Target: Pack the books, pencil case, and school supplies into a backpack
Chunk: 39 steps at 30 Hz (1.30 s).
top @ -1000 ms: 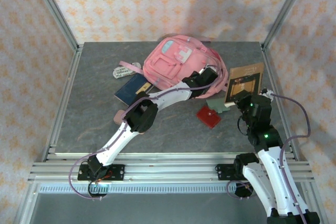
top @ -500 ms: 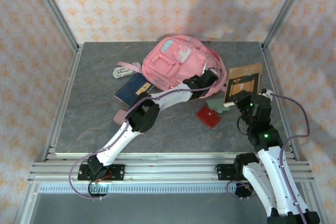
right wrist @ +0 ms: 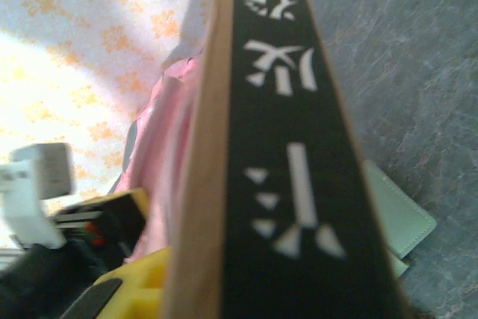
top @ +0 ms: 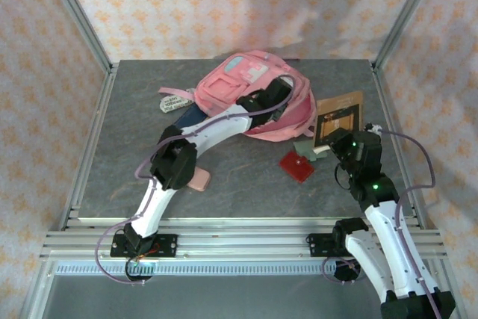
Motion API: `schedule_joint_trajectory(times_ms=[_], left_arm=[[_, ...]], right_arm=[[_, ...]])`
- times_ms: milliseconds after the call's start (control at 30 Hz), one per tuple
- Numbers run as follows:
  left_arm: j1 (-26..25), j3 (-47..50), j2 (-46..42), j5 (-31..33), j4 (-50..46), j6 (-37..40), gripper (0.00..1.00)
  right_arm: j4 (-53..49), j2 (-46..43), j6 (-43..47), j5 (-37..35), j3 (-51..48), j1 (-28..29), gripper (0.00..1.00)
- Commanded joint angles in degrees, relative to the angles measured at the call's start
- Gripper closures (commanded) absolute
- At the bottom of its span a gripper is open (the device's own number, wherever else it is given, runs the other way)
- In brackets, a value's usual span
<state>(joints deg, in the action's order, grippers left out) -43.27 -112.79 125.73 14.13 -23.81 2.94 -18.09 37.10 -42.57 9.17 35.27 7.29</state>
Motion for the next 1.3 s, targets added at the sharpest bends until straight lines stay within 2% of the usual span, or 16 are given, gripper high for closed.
schedule_joint_trajectory(times_ms=[0, 133, 267, 533, 700, 800, 1167, 1267], left_arm=[[1.5, 1.6, -7.2, 0.9, 4.2, 0.1, 1.00], [2.8, 4.5, -11.7, -1.7, 7.3, -1.1, 1.00], [3.5, 6.8, -15.5, -2.0, 9.5, -0.8, 1.00], [4.2, 11.4, -21.1, -3.7, 13.4, -0.9, 1.00], [4.3, 12.1, -21.8, -3.9, 13.6, -0.8, 1.00], [4.6, 12.5, -22.0, -4.3, 14.0, -1.0, 1.00], [4.9, 12.4, -21.6, -5.8, 13.8, -2.1, 1.00], [4.8, 12.6, -21.5, -6.4, 14.0, -2.6, 1.00]], right_arm=[[10.4, 0.4, 0.2, 6.4, 1.0, -0.3, 1.00], [16.6, 3.9, -0.3, 14.8, 0.0, -0.4, 1.00], [21.4, 8.8, -1.3, 20.2, -0.1, -0.4, 1.00], [34.1, 25.6, -3.8, 35.6, 2.3, -0.4, 1.00], [41.1, 36.8, -5.2, 42.2, 6.1, -0.3, 1.00], [45.4, 43.7, -6.3, 45.2, 9.4, 0.5, 1.00], [54.6, 63.9, -10.0, 49.4, 22.3, 4.9, 1.00], [53.5, 70.5, -10.3, 49.5, 28.0, 5.8, 1.00]])
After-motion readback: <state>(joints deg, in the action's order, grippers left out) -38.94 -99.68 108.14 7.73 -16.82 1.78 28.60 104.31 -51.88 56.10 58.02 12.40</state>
